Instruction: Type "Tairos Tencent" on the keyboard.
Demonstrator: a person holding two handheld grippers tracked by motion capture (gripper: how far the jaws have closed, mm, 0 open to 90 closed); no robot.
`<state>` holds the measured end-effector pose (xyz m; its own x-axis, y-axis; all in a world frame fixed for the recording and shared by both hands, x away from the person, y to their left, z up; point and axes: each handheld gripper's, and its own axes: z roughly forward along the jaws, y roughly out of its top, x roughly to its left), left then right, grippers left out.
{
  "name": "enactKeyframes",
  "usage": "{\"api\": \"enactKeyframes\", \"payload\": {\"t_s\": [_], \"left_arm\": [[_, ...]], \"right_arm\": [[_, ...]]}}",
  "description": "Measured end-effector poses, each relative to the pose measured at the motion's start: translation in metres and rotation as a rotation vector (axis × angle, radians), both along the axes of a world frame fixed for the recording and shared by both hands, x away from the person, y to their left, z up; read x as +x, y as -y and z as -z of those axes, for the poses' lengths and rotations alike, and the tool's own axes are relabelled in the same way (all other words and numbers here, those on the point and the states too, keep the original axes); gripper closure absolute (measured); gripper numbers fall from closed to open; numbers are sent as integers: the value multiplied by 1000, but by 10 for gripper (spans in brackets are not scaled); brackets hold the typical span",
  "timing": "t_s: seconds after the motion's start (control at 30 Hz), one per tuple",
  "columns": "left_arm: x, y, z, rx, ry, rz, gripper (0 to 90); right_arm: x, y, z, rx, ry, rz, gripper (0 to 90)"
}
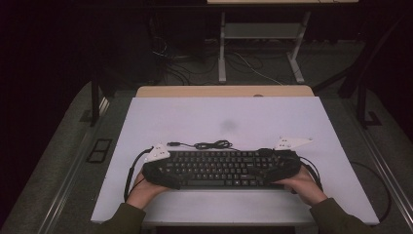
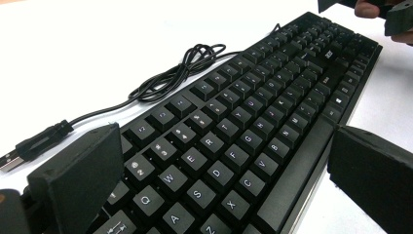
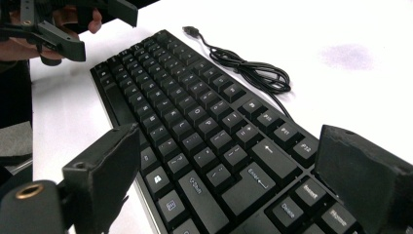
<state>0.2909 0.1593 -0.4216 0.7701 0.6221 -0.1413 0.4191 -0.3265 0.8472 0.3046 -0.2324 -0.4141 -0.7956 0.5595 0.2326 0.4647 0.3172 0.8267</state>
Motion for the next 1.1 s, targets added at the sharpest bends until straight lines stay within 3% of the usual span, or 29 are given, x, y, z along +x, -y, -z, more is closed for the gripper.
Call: {"api": "enactKeyframes", "payload": {"t_s": [1.1], "left_arm": [[17, 15, 0, -7, 0, 14, 0]], "right_arm": [[18, -36, -1, -5, -11, -64, 93]]}}
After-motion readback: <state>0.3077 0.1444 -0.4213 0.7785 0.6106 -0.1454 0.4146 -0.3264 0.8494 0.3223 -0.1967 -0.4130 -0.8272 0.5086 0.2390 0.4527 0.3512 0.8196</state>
